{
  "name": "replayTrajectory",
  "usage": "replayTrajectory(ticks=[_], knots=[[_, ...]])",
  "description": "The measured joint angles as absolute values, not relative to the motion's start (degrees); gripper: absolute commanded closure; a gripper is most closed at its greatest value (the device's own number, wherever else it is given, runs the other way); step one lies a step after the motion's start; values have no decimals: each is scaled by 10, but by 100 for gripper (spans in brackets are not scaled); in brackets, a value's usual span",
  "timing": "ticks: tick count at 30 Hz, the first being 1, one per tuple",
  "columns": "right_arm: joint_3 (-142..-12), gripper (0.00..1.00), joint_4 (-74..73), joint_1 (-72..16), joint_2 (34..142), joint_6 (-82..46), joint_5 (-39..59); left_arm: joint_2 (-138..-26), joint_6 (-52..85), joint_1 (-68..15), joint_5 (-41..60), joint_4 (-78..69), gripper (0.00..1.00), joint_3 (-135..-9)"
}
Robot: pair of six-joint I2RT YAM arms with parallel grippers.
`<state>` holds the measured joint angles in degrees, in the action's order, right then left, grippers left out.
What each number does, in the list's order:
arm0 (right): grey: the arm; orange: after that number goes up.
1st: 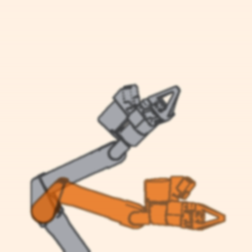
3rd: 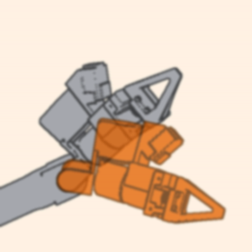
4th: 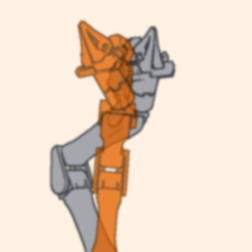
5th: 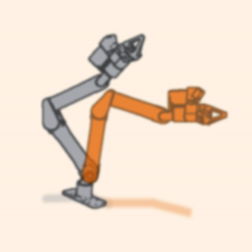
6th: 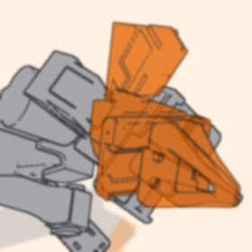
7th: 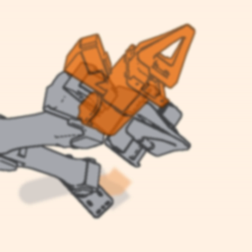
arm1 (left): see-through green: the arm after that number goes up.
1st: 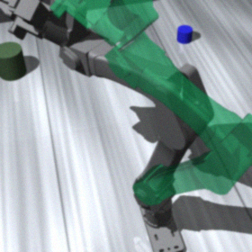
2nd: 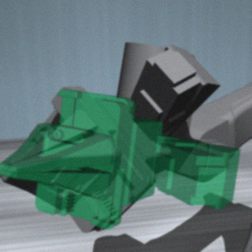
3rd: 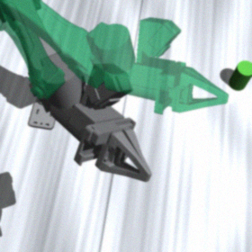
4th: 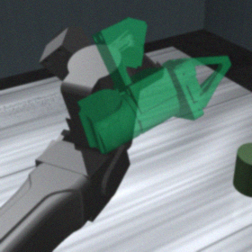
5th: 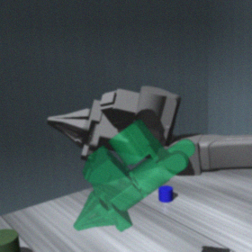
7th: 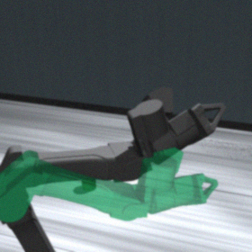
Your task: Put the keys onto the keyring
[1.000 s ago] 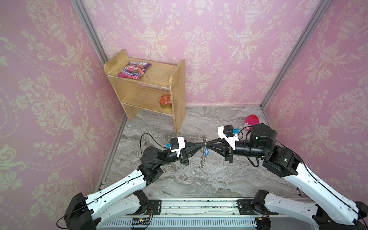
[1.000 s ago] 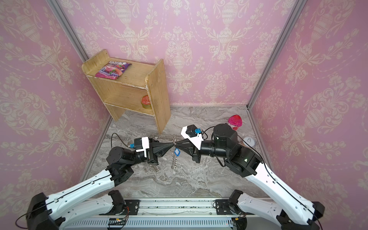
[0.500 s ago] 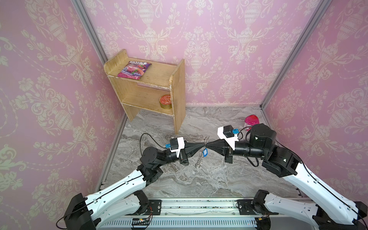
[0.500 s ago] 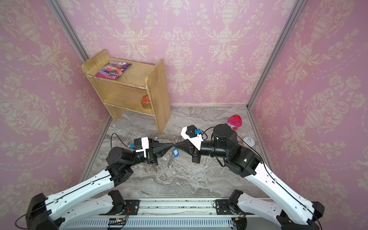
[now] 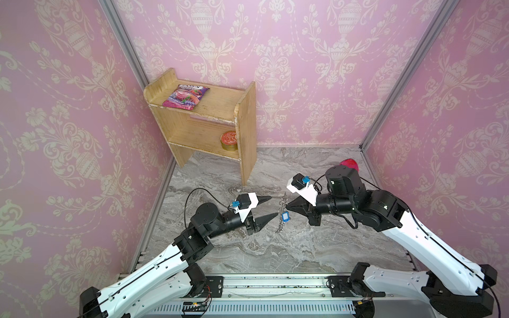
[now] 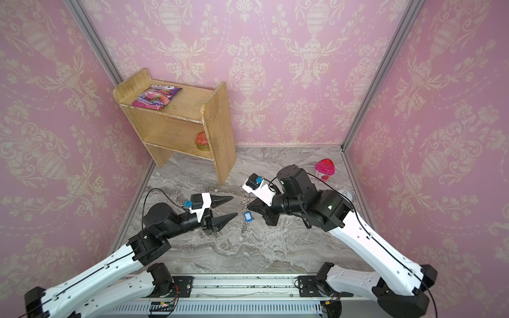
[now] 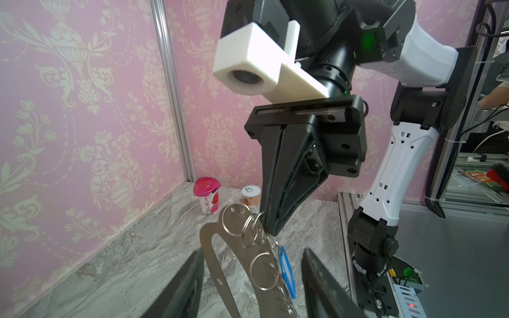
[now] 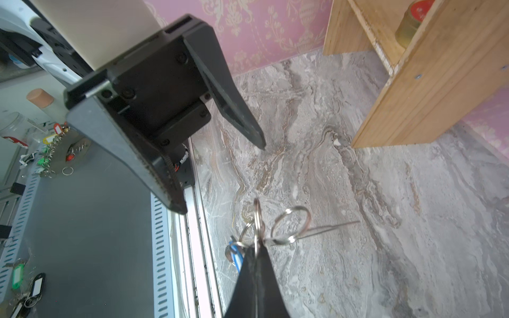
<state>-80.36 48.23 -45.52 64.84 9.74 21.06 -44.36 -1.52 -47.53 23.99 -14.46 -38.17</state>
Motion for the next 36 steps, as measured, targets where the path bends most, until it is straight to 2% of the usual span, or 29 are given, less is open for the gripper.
replayTrajectory(ticks=[8,15,19,27,36], knots=[[-821,100,535,-472,670,110,194,-487,-16,-475,303,-104,76,-425],[-826,100,540,-472,675,123,195,-493,-2,-475,360,-103,87,-439],[-829,100,545,-472,678,126,195,-510,1,-475,385,-90,85,-461],[-833,100,546,-472,677,136,206,-529,-6,-475,388,-58,67,-465],[-833,100,548,-475,677,140,216,-531,-21,-475,385,-37,64,-469]])
